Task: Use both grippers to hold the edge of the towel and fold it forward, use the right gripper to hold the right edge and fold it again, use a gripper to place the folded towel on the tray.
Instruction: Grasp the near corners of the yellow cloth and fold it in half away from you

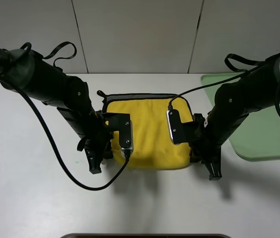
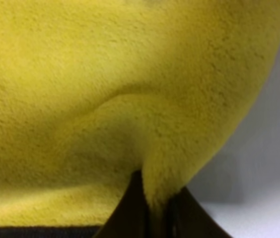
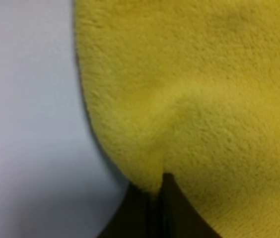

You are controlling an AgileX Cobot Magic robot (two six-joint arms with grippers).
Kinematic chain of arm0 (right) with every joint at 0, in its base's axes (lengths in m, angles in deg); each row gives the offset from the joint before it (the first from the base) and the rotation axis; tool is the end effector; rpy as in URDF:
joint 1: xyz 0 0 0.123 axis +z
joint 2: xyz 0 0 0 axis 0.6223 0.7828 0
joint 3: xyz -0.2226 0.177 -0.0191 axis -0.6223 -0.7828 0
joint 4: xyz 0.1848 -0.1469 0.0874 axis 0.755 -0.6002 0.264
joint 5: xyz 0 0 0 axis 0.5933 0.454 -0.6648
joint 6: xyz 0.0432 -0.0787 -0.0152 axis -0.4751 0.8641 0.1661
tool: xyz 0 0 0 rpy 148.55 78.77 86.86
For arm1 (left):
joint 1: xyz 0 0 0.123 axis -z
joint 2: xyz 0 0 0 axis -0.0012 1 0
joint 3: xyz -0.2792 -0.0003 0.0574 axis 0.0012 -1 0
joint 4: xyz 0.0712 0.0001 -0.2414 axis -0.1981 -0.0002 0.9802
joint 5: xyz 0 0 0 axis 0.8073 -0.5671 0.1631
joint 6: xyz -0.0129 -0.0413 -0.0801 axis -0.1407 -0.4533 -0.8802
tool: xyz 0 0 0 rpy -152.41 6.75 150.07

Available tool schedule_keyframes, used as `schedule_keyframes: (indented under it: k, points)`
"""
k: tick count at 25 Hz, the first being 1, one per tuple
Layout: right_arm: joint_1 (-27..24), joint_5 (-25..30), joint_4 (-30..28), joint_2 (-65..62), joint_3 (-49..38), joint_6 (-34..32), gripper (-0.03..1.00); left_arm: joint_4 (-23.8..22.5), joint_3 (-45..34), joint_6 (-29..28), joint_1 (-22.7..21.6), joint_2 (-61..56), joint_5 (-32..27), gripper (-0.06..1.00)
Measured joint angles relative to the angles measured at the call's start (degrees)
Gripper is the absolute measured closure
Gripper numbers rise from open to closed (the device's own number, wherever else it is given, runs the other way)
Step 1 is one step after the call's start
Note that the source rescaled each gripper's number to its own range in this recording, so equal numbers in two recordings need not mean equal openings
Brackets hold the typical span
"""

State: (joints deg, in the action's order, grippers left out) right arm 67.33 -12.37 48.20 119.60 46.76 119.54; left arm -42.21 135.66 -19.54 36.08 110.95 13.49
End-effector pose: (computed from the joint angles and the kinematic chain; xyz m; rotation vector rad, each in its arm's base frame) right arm 0.2570 0.1446 0.0907 -2.1868 1.9714 -0.0549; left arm 0.2750 -0.2085 0.0867 1.9914 2.0275 -0.0503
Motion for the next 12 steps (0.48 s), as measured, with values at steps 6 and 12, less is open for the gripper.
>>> schedule_keyframes:
  k: [6,12]
  points:
    - [0.00,0.00,-0.06,0.00,0.00,0.00,0.97,-0.02,0.00,0.00,0.00,0.00,-0.05,0.94]
    - [0.00,-0.07,-0.11,-0.46,-0.13,0.00,0.97,-0.02,0.00,0.05,0.00,0.00,-0.38,0.94]
